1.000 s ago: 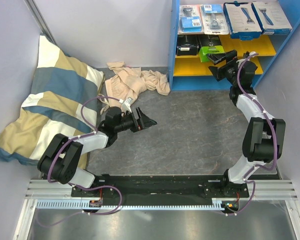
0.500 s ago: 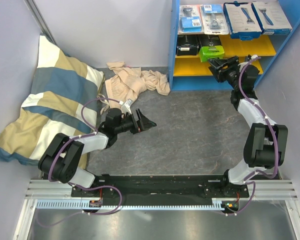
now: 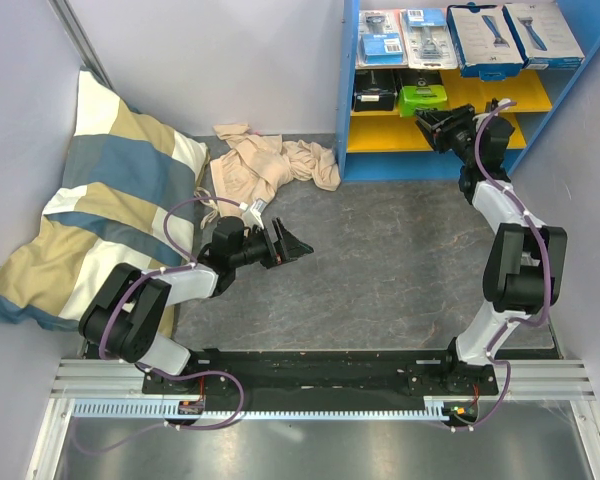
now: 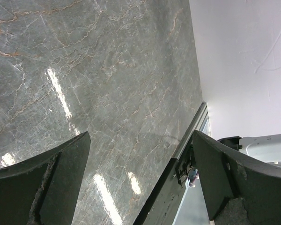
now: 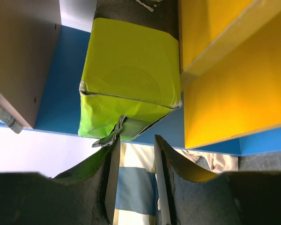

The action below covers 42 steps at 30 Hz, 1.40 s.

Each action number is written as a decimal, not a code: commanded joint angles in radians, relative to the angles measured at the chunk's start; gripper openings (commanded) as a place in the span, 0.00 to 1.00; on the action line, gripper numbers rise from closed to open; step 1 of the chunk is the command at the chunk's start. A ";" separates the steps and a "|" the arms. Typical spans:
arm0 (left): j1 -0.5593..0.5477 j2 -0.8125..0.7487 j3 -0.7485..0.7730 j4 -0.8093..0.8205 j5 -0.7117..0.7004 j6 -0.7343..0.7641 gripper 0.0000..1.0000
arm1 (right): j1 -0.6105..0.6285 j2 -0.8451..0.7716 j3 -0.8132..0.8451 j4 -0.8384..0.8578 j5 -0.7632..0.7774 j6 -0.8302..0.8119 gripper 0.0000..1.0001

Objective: Place and organize the shaving razors onto the shelf

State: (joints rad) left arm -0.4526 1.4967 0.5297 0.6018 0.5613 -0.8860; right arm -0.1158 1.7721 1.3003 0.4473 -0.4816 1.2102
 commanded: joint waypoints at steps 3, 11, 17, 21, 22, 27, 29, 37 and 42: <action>0.006 0.007 0.001 0.046 0.014 -0.013 0.96 | -0.004 0.033 0.083 0.027 -0.006 0.014 0.43; 0.006 -0.013 0.027 0.003 0.008 0.008 0.96 | 0.001 -0.088 -0.080 0.050 -0.052 -0.006 0.45; 0.008 -0.068 0.091 -0.097 -0.004 0.068 0.96 | 0.024 -0.243 -0.213 -0.076 -0.061 -0.144 0.55; 0.009 -0.127 0.176 -0.255 -0.050 0.168 0.96 | 0.038 -0.364 -0.283 -0.290 0.026 -0.358 0.77; 0.009 -0.139 0.194 -0.334 -0.060 0.188 0.96 | 0.038 -0.408 -0.292 -0.321 0.041 -0.392 0.80; 0.009 -0.228 0.303 -0.525 -0.164 0.317 0.96 | 0.042 -0.543 -0.381 -0.503 0.161 -0.563 0.97; 0.009 -0.257 0.326 -0.583 -0.211 0.343 0.97 | 0.042 -0.600 -0.407 -0.545 0.213 -0.630 0.98; 0.009 -0.481 0.286 -0.643 -0.389 0.420 0.97 | 0.042 -0.752 -0.533 -0.708 0.302 -0.764 0.98; 0.009 -0.553 0.286 -0.721 -0.454 0.450 0.97 | 0.044 -0.841 -0.608 -0.766 0.327 -0.782 0.98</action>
State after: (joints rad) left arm -0.4488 0.9897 0.8185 -0.0402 0.2089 -0.5179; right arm -0.0746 1.0046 0.7364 -0.2584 -0.2031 0.4870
